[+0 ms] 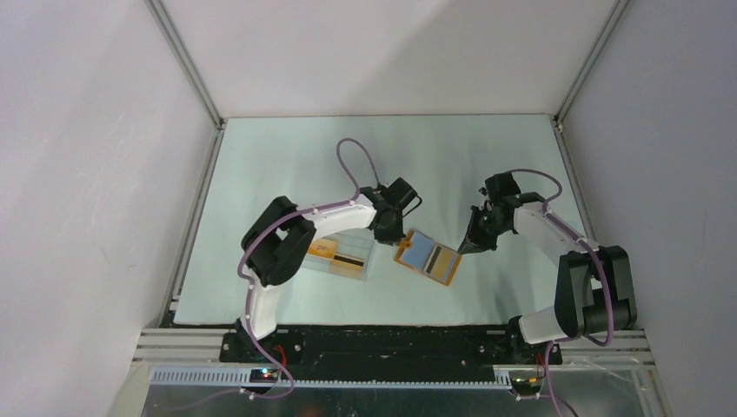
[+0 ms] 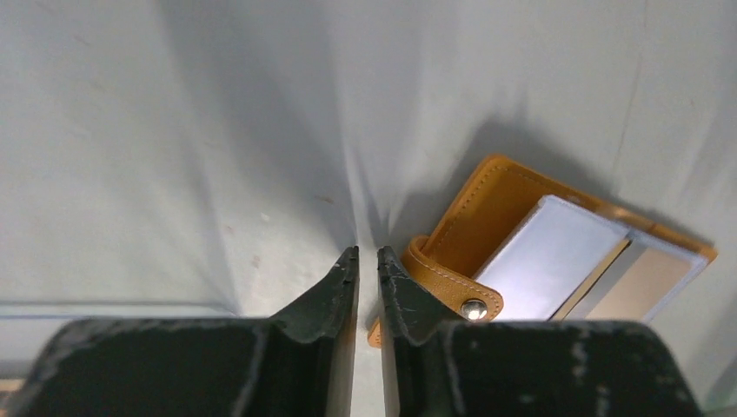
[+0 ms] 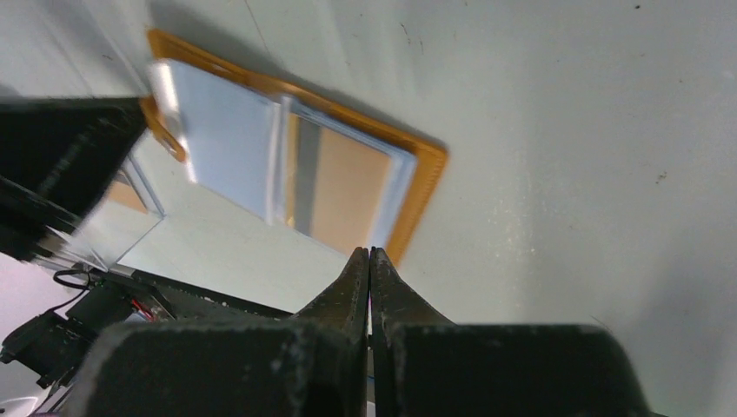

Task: Put the credit cards into the card holder
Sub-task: Pick up the credit card from the storage box.

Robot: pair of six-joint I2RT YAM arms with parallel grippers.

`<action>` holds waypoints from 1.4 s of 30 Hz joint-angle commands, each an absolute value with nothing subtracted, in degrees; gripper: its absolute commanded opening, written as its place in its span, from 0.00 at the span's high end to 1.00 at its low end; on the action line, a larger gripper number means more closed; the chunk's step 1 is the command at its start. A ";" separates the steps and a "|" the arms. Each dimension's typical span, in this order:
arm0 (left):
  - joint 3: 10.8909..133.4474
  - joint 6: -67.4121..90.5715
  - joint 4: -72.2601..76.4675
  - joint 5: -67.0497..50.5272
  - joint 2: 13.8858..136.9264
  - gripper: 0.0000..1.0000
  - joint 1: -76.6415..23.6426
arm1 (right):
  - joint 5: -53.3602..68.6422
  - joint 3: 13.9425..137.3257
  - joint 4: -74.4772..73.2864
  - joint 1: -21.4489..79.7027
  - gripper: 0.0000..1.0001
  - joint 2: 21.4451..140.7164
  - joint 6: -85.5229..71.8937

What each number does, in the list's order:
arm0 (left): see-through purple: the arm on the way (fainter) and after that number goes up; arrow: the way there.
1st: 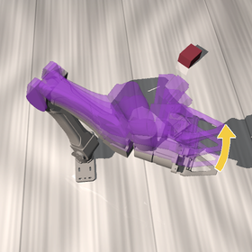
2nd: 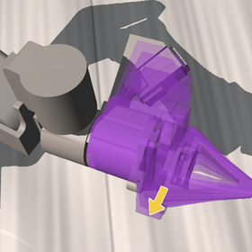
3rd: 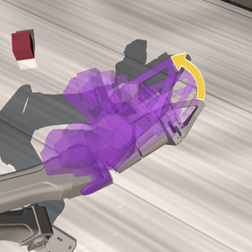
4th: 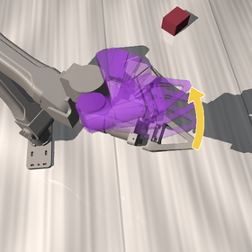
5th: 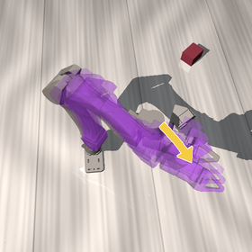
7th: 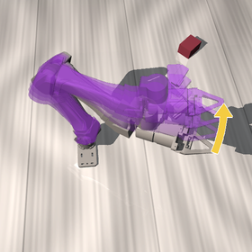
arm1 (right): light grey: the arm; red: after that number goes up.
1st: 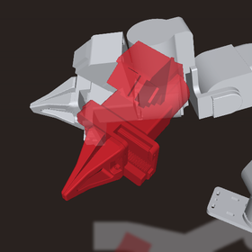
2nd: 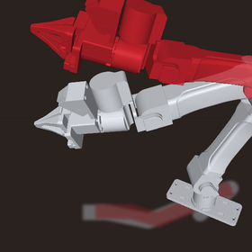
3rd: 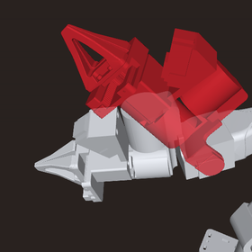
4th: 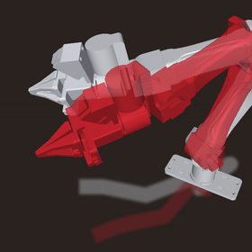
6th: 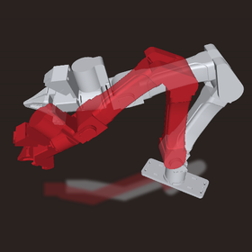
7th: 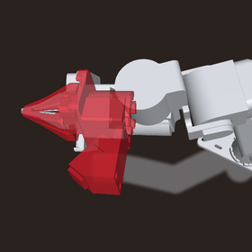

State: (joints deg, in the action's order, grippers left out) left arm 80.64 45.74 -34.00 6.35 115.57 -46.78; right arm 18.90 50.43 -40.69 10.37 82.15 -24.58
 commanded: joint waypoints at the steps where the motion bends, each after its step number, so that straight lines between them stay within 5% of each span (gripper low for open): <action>1: 78.11 48.80 -35.15 3.64 113.71 0.82 -51.42 | 20.18 53.52 -41.37 10.20 1.00 81.35 -24.73; 10: 76.85 50.44 -35.13 4.53 108.30 0.75 -54.55 | 22.08 54.53 -41.75 10.23 1.00 80.20 -24.89; 19: 76.63 44.50 -35.02 5.30 93.63 0.51 -48.41 | 23.43 56.14 -41.67 14.42 0.84 79.27 -26.67; 29: 59.51 37.59 -37.11 0.84 72.62 0.43 -32.54 | 27.67 61.84 -34.30 27.10 0.67 85.96 -35.08; 42: 52.52 31.90 -39.84 -2.26 80.17 0.41 -28.11 | 33.91 68.19 -24.05 36.11 0.54 99.46 -43.72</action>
State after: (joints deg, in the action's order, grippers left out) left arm 51.00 35.09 -40.40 -0.19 76.77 -28.40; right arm 30.74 65.17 -28.69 35.24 96.38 -40.12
